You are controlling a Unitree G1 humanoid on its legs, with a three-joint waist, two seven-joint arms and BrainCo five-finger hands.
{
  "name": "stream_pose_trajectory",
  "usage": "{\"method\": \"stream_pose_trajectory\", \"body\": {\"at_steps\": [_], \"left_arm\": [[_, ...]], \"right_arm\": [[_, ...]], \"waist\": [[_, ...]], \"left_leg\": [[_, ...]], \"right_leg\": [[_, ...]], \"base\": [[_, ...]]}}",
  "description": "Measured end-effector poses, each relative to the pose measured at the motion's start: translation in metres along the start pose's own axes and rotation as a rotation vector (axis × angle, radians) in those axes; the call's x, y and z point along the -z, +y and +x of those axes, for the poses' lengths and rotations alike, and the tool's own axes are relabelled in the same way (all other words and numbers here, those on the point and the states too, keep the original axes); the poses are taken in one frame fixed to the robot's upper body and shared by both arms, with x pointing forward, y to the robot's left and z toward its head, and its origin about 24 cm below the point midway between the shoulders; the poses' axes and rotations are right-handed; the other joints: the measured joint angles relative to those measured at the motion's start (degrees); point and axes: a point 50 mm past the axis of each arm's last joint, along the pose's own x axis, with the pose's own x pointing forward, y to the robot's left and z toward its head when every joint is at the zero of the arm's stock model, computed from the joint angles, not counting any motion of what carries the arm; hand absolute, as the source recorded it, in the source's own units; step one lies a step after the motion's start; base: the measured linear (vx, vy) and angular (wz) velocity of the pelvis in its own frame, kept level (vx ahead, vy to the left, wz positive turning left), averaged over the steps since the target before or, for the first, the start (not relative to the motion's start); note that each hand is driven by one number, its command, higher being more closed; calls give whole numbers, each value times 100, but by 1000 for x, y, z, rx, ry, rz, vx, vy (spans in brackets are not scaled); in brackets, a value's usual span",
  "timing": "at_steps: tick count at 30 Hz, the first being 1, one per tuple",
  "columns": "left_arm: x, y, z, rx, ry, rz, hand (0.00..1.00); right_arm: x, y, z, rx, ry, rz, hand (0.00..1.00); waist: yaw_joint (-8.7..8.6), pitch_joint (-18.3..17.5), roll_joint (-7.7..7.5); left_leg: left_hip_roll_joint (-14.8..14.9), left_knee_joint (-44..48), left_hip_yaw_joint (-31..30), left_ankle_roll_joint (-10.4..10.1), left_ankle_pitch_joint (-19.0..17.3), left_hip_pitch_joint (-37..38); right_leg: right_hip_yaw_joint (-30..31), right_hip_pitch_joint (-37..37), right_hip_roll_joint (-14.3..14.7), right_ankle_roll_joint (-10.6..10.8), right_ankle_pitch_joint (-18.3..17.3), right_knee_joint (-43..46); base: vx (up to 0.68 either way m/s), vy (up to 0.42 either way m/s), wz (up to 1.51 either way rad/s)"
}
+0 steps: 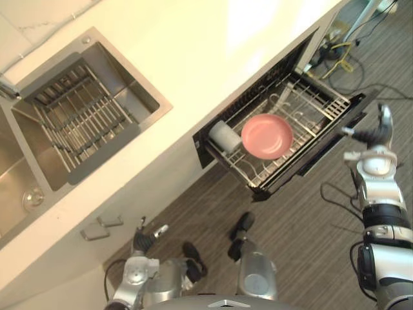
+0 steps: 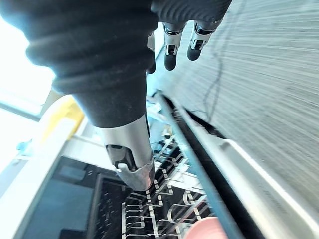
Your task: Walk over to the sink, pick up the cup, carry it to the dishwasher, place the cup inside the dishwasher, then close the dishwasher door
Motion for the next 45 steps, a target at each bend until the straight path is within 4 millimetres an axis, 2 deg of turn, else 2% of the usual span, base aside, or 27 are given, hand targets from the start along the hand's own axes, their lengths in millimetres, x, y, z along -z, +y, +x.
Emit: {"method": "stream_pose_trajectory", "body": {"at_steps": [1,2,5,6,8,10,12,13,16,20,22,23,25,27,29,30,32,34,35,36,37,42,44,45], "left_arm": [[1,1,0,-4,4,-2,0],[4,4,0,-15,16,-1,0],[10,11,-2,-25,37,18,0],[12,12,-2,-28,40,22,0],[12,12,-2,-26,40,21,0],[10,6,-2,-10,25,13,0],[8,2,-3,0,16,9,0],[7,0,-3,2,14,8,0],[2,-6,-2,16,-8,3,0],[0,-12,-3,12,-3,-29,0],[1,-11,-3,9,3,-40,0],[1,-12,-3,8,5,-52,0],[-1,-15,-3,12,0,-61,0],[-3,-22,-4,22,-4,-80,0],[-4,-25,-4,26,-6,-89,0],[-7,-25,-4,27,-19,-94,0],[-9,-25,-4,28,-34,-100,0],[-10,-25,-4,29,-38,-103,0],[-10,-25,-4,29,-40,-105,0],[-10,-24,-4,27,-41,-115,0],[-10,-23,-4,26,-39,-126,0],[-11,-22,-4,39,-57,-133,0],[-10,-22,-4,59,-53,-135,0],[-9,-22,-4,72,-43,-150,0]], "right_arm": [[9,-2,0,0,48,23,0],[35,-7,-2,22,171,124,100],[71,-6,-12,17,345,322,100],[86,-4,-18,2,427,487,100],[100,6,-26,-34,501,718,100],[97,19,-28,-101,475,952,100],[86,27,-23,-141,421,1037,100],[82,24,-21,-114,384,1085,100],[68,23,-13,-120,297,1110,100],[53,26,-6,-137,247,1037,100],[39,31,0,-165,233,965,100],[23,39,7,-210,224,909,100],[6,43,12,-250,199,872,100],[-23,54,19,-313,158,873,100],[-39,63,20,-365,143,901,100],[-55,67,22,-395,122,922,100],[-70,67,25,-419,106,935,100],[-111,74,26,-514,9,999,100],[-123,74,26,-536,-23,1015,100],[-143,73,26,-570,-83,1031,100],[-142,68,28,-554,-80,1031,0],[-148,69,26,-589,-84,1054,0],[-144,69,27,-579,-53,1033,0],[-134,69,26,-554,-21,983,0]], "waist": [[3,0,-7],[18,-1,-5],[31,1,-1],[23,6,11],[24,35,74],[51,117,240],[141,161,386],[173,191,458],[151,300,604],[152,347,685],[167,379,698],[186,416,732],[219,466,810],[254,578,915],[360,573,923],[423,573,923],[509,572,924],[544,567,931],[560,565,933],[596,566,933],[621,571,925],[602,571,925],[605,575,918],[598,573,899]], "left_leg": [[13,62,-1,11,-32,-19],[51,233,-22,35,-113,-91],[103,413,-48,52,-210,-261],[101,420,-82,32,-226,-311],[117,494,-196,34,-221,-416],[102,525,-322,87,-154,-492],[63,504,-340,104,-119,-583],[12,463,-360,120,-78,-651],[-160,262,-500,176,101,-685],[-319,3,-613,243,301,-672],[-357,-74,-647,265,371,-670],[-374,-123,-680,275,426,-676],[-387,-208,-758,236,480,-672],[-398,-330,-980,235,638,-666],[-381,-431,-1107,195,768,-670],[-369,-511,-1223,146,879,-670],[-345,-609,-1365,99,1026,-693],[-334,-750,-1508,41,1204,-698],[-333,-796,-1545,15,1239,-694],[-319,-879,-1591,-18,1318,-684],[-289,-917,-1607,-28,1380,-676],[-221,-1023,-1609,-87,1468,-639],[-169,-1042,-1595,-141,1503,-573],[-126,-1063,-1589,-151,1505,-506]], "right_leg": [[2,1,-10,0,0,16],[-5,1,-33,10,-13,31],[-48,-32,-54,15,-42,30],[-122,-43,-102,-27,-75,30],[-240,-46,-121,-37,-82,32],[-343,-81,-176,-23,-68,87],[-349,-190,-240,-32,-61,165],[-366,-269,-290,-33,-57,196],[-490,-321,-439,-21,-34,284],[-613,-347,-596,-27,-38,364],[-641,-347,-635,-60,-61,387],[-672,-347,-661,-76,-88,388],[-761,-320,-689,-143,-136,410],[-960,-254,-724,-230,-237,500],[-1080,-246,-727,-258,-319,592],[-1198,-237,-761,-302,-438,723],[-1363,-245,-842,-312,-601,935],[-1528,-255,-906,-359,-765,1123],[-1556,-252,-909,-366,-788,1142],[-1601,-250,-905,-382,-840,1179],[-1654,-228,-893,-382,-871,1198],[-1697,-208,-787,-401,-892,1146],[-1684,-146,-686,-403,-888,1068],[-1680,-72,-586,-398,-885,1002]], "base": [[-68,64,2],[-59,52,3],[-63,47,6],[-24,37,20],[1,32,28],[43,22,29],[35,33,17],[22,47,16],[16,40,27],[-13,19,20],[-60,-3,11],[-84,-28,9],[-78,-33,23],[-59,-47,40],[-45,-59,33],[-46,-72,52],[-33,-57,48],[-18,-47,35],[-13,-40,28],[-19,-43,23],[-21,-44,18],[-9,-29,0],[3,-38,-7],[10,-37,-6]]}}
